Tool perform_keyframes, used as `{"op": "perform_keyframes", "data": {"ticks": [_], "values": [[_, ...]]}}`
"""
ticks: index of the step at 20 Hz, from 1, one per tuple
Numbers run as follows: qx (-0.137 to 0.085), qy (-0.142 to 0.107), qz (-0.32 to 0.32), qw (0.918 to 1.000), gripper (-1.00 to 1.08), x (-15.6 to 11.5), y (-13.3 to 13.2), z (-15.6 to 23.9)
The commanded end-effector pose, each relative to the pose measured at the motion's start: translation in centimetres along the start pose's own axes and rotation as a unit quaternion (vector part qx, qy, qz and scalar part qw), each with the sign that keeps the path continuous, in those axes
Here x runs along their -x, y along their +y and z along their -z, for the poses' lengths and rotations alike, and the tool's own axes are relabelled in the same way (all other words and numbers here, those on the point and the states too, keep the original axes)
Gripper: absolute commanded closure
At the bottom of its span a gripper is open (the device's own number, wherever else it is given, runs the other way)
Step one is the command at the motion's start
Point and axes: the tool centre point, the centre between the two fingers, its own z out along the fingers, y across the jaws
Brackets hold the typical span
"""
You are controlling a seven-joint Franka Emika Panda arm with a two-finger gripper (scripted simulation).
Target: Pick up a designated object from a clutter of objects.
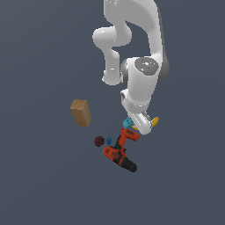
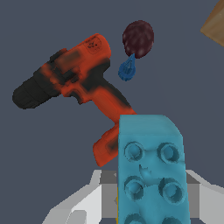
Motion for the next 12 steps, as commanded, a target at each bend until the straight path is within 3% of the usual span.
{"op": "perform_keyframes", "data": {"ticks": [1,12], "values": [[-0.001,0.0,0.0,1.0,1.08,0.4,0.5,2.3],[-0.001,0.001,0.0,1.0,1.08,2.6,2.8,14.2]]}}
